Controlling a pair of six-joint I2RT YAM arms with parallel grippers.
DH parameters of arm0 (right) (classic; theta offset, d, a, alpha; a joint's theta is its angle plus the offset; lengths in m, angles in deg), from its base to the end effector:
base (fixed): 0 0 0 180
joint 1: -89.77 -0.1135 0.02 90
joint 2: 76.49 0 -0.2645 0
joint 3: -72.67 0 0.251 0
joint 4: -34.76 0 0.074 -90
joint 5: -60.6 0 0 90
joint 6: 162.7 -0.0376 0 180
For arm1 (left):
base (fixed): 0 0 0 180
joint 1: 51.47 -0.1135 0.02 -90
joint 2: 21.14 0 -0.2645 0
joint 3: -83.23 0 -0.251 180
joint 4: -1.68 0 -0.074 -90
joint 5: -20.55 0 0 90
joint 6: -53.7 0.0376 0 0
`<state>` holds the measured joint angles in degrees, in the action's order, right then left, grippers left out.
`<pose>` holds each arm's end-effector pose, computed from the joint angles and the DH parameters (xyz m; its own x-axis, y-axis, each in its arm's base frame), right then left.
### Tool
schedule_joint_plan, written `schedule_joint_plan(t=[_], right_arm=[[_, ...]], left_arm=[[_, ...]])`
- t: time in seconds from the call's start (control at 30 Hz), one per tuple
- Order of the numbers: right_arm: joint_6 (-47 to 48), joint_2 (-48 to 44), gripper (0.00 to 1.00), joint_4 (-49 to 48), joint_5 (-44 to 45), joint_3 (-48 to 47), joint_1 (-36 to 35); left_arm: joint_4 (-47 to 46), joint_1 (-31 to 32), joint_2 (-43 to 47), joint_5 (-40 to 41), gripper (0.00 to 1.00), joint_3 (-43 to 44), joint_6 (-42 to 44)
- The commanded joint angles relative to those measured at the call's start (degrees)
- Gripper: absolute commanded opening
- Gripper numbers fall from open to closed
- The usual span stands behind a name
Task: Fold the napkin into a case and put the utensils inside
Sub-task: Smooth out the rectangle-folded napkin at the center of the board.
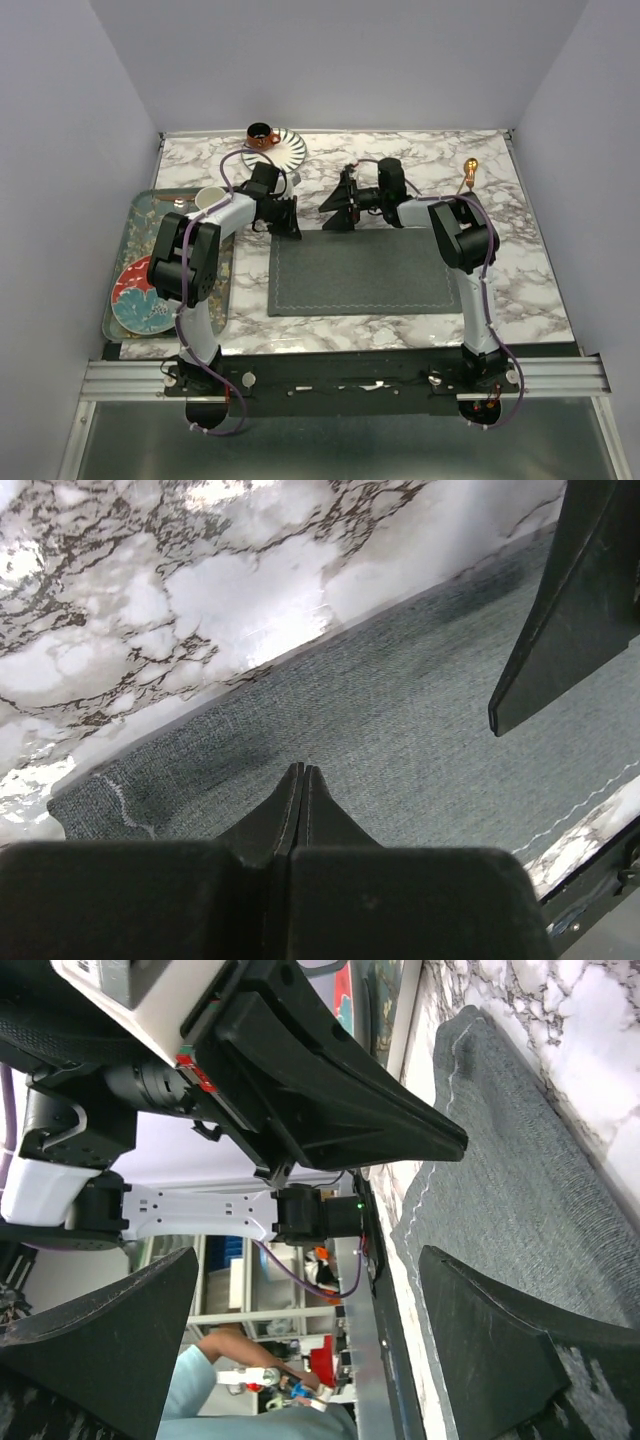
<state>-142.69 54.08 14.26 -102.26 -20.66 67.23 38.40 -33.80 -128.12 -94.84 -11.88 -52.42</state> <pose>0.4234 0.2146 0.1380 -0.9913 -0.1116 -0.0691 -0.0779 0.0769 0.9940 0.3626 -0.1324 0.1797 -0.9179 0.0292 -0.3957 0.2404 0.8343 -0.4962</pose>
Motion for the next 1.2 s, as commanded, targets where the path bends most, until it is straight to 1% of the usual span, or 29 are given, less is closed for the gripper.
schedule_joint_plan(t=[0.0,0.03,0.1,0.23,0.47,0.53,0.67,1.03,1.17], right_arm=[[-5.68,2.33,1.0,-8.74,0.87,-0.39,-1.36],[-3.68,2.15,1.0,-8.31,1.14,-0.21,-1.53],[-0.68,2.15,1.0,-4.01,1.49,-0.39,-1.54],[5.12,2.85,1.0,-0.92,1.05,0.05,-1.62],[19.0,3.47,1.0,9.78,1.49,0.84,-1.1],[20.86,3.82,1.0,11.47,1.75,1.02,-0.75],[28.23,4.0,1.0,20.51,4.21,0.58,0.39],[28.33,2.42,1.0,20.79,3.16,7.25,5.75],[32.01,0.57,1.0,24.99,2.81,9.1,8.21]], left_arm=[[2.24,-0.88,-2.71,1.22,0.0,0.21,0.39],[2.33,-0.97,-3.32,1.3,0.0,0.39,0.47],[2.59,-1.32,-3.93,1.04,0.0,0.74,0.91],[2.59,-1.59,-5.08,1.04,0.0,0.91,1.0],[2.68,-2.29,-5.78,1.04,0.0,-0.23,1.18],[2.77,-2.38,-5.78,1.13,0.0,-0.49,1.09],[2.68,-2.47,-5.78,1.13,0.0,-0.84,1.09],[2.94,-3.08,-5.96,1.74,0.0,-1.98,1.7],[3.12,-3.35,-6.14,2.18,0.0,-2.07,2.14]])
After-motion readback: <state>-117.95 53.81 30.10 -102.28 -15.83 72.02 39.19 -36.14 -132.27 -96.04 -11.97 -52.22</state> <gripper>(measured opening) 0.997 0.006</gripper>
